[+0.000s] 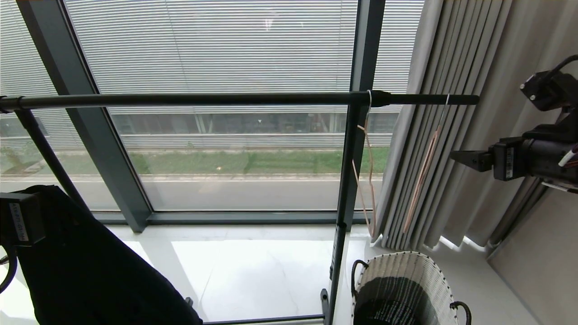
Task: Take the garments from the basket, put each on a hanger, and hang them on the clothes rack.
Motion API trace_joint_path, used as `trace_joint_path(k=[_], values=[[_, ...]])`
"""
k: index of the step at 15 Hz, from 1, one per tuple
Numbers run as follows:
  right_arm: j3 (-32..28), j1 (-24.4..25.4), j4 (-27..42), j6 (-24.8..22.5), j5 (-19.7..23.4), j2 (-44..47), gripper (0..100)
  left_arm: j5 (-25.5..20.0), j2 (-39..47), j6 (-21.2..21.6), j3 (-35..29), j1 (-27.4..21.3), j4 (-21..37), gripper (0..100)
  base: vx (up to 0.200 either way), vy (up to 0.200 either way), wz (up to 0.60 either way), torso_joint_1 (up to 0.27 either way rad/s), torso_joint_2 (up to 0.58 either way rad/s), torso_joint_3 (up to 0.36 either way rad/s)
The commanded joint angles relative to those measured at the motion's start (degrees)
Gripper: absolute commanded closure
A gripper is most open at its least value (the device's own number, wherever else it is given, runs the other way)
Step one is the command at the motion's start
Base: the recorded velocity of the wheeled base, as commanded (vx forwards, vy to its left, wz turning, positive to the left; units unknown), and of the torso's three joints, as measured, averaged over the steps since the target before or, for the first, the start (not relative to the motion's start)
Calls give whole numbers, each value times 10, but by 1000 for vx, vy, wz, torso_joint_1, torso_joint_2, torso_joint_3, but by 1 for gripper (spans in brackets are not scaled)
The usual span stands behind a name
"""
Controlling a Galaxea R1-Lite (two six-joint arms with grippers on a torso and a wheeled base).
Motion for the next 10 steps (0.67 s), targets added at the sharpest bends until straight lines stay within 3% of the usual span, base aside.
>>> trace_joint_path(k=[1,3,5,10], values=[[-7,0,-34,6,-13,95,0,1,2,0,1,2,0,100,0,0,0,0,0,0],[-12,-1,-65,16,-16,130,0,1,2,1,0,3,0,100,0,0,0,0,0,0],[-15,-12,-68,19,-38,159,0,1,2,1,0,3,0,100,0,0,0,0,0,0],[-15,-41,-68,20,-39,176,0,1,2,1,2,2,0,100,0,0,0,0,0,0]])
